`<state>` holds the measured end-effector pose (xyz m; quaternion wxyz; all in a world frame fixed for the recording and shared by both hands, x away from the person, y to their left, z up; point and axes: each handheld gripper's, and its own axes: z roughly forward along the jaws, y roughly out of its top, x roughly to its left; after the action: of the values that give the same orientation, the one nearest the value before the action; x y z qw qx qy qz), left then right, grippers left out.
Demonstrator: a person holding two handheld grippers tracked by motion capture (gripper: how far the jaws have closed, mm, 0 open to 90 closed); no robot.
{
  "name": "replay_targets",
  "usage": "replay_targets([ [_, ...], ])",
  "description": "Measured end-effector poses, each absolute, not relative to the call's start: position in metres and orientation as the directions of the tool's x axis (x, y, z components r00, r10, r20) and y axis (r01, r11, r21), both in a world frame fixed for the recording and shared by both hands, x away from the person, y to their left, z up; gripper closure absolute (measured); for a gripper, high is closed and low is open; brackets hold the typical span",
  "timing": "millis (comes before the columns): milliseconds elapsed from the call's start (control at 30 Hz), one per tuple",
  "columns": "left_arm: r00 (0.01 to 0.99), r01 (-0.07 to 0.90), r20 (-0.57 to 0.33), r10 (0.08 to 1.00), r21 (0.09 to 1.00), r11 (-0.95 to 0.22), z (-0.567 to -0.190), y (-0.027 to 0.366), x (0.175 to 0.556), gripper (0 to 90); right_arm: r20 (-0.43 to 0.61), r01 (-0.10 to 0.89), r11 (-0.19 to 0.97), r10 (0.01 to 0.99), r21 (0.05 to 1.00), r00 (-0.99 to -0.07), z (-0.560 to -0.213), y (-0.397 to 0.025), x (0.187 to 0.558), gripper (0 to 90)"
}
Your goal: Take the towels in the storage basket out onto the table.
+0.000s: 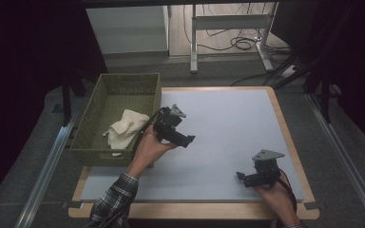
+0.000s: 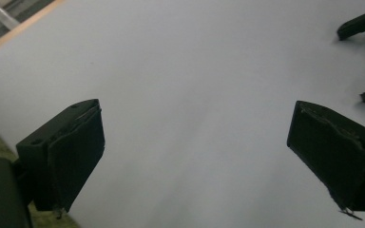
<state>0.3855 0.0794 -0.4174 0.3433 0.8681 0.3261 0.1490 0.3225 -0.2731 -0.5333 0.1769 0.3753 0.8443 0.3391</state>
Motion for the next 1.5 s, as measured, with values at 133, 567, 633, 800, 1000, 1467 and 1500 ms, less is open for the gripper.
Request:
replay_targets([
  [133, 0.723, 0.473, 0.037, 0.690, 0.702, -0.533, -0.412, 0.090, 0.391, 6.2, -0.044, 0.514, 0.488, 0.754, 0.705, -0.656, -0.533, -0.273, 0.322, 1.4],
  [567, 0.635, 0.528, 0.044, 0.771, 0.704, -0.475, -0.401, 0.138, 0.416, 6.3, -0.045, 0.513, 0.489, 0.753, 0.705, -0.656, -0.533, -0.273, 0.323, 1.4],
  [633, 0.619, 0.541, 0.038, 0.784, 0.703, -0.461, -0.401, 0.148, 0.420, 6.4, -0.045, 0.513, 0.488, 0.754, 0.706, -0.656, -0.533, -0.273, 0.323, 1.4],
  [800, 0.578, 0.576, 0.033, 0.815, 0.691, -0.437, -0.403, 0.173, 0.427, 6.5, -0.045, 0.513, 0.489, 0.754, 0.705, -0.656, -0.533, -0.273, 0.323, 1.4],
  [1000, 0.545, 0.609, 0.020, 0.838, 0.678, -0.412, -0.407, 0.200, 0.434, 4.6, -0.045, 0.513, 0.489, 0.753, 0.705, -0.656, -0.533, -0.273, 0.323, 1.4],
  [1467, 0.493, 0.743, 0.009, 0.870, 0.517, -0.426, -0.451, 0.233, 0.464, 3.6, -0.044, 0.513, 0.489, 0.753, 0.705, -0.656, -0.533, -0.273, 0.323, 1.4],
  [1500, 0.489, 0.753, 0.015, 0.872, 0.497, -0.431, -0.454, 0.234, 0.466, 3.5, -0.044, 0.513, 0.489, 0.753, 0.705, -0.656, -0.533, -0.273, 0.323, 1.3],
])
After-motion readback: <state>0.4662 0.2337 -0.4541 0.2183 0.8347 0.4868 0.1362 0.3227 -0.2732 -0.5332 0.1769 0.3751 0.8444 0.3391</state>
